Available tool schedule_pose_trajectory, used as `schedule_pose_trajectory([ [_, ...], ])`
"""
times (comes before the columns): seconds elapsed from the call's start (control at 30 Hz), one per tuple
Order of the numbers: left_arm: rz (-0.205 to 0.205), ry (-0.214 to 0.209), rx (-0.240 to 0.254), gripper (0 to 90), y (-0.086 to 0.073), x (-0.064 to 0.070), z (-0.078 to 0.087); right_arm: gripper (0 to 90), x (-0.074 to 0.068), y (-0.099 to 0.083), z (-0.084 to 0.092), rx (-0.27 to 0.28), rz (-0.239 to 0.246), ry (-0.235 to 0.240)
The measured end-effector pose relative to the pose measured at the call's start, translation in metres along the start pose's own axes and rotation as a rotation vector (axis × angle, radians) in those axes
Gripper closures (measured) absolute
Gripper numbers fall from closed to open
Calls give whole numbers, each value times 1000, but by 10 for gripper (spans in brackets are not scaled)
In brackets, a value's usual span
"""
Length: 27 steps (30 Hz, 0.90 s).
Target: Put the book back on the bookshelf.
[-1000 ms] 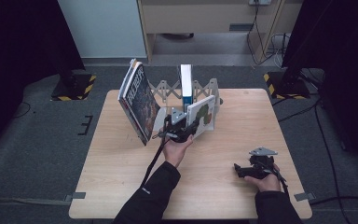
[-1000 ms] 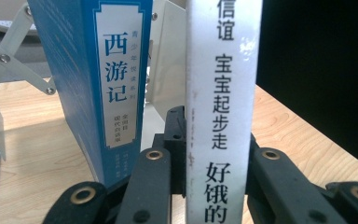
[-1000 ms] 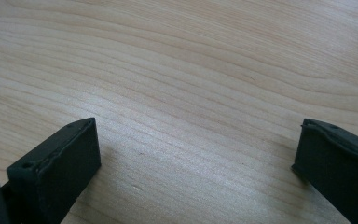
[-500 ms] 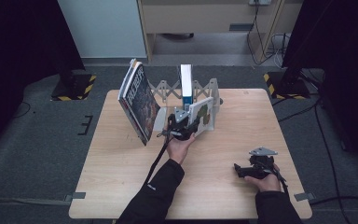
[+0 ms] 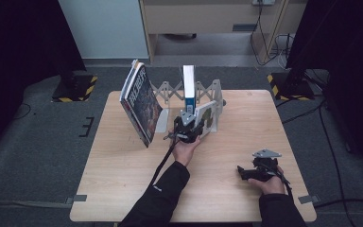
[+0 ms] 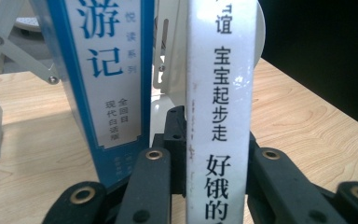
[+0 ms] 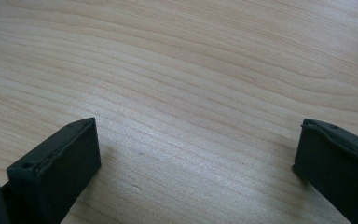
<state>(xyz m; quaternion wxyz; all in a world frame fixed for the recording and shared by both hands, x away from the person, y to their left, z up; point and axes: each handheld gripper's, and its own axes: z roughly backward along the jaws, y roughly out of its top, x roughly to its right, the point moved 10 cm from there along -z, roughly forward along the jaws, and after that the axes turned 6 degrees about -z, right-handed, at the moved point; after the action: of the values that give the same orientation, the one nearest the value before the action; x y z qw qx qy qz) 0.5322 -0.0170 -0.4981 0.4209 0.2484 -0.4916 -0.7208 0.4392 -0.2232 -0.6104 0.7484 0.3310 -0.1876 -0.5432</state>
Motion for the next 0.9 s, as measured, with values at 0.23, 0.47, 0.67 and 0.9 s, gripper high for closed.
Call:
schedule_pose_trajectory([
  [0.23,1,6,2,739,-7,1,0,2,0,0,0,0,0,-3],
  [0.47,-9,-4,-34,733,-25,6,6,2,0,0,0,-2,3,-2],
  [0.67,-32,-6,-72,731,-43,9,8,2,0,0,0,-4,1,-3],
  [0.9,-29,-17,-108,729,-61,10,7,2,0,0,0,-3,1,-5],
])
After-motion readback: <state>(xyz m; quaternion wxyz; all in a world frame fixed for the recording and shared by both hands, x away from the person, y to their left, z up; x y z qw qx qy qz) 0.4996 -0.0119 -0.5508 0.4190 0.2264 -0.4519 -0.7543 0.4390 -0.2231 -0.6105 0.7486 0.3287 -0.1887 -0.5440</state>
